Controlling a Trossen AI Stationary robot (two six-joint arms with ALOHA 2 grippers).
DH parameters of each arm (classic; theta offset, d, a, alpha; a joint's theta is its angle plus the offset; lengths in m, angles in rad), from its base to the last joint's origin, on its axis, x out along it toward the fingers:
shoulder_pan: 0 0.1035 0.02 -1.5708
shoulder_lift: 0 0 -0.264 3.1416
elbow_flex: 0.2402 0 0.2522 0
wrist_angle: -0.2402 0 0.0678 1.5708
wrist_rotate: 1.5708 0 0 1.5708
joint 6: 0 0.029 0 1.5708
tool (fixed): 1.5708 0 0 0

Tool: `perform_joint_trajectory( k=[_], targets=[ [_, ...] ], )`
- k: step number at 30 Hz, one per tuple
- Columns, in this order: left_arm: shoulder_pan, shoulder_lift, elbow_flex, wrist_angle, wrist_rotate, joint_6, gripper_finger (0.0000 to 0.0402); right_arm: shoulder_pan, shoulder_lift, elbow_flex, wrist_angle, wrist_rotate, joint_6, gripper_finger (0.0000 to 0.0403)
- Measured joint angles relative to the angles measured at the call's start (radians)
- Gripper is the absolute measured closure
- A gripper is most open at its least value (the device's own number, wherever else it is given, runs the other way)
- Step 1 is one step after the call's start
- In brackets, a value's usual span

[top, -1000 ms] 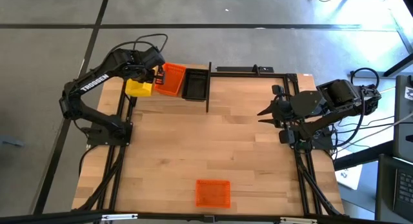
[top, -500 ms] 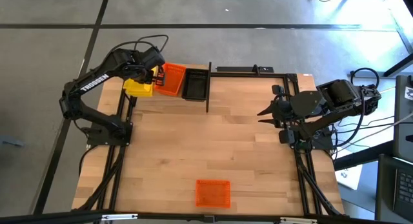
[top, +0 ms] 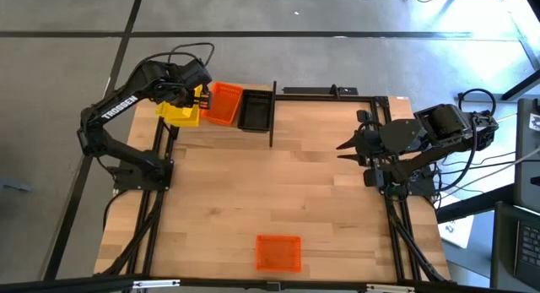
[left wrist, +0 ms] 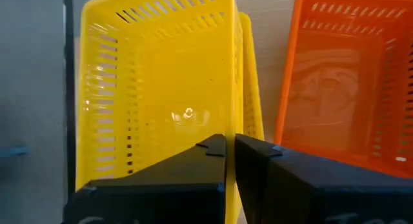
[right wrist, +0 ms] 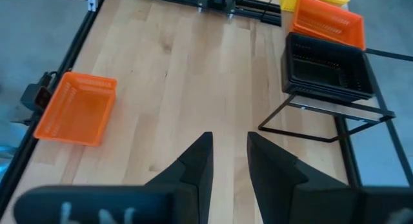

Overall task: Stack baskets on shelf by color
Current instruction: Stack the yellow basket on top of the yellow basket on the shelf

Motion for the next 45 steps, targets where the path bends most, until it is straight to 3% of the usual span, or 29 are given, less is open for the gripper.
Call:
perform_joint_trajectory(
  k=[8, 25, 29, 33, 45],
  targets=[
    [0.0, 0.033, 0.0, -0.004, -0.006, -0.002, 0.0396, 0.0, 0.0, 0.0, 0.0, 0.03, -0.001, 0.0311],
    [0.017, 0.086, 0.0, -0.006, 0.008, 0.073, 0.033, 0.0, 0.0, 0.0, 0.0, 0.031, -0.003, 0.0311],
    [0.018, 0.086, 0.0, -0.007, 0.057, 0.074, 0.0343, 0.0, 0.0, 0.0, 0.0, 0.031, -0.003, 0.0311],
    [0.022, 0.083, 0.0, -0.011, 0.056, 0.076, 0.039, 0.0, 0.0, 0.0, 0.0, 0.031, -0.003, 0.0311],
    [0.013, 0.082, 0.0, -0.022, 0.025, 0.071, 0.04, 0.0, 0.0, 0.0, -0.001, 0.031, -0.003, 0.0311]
  ],
)
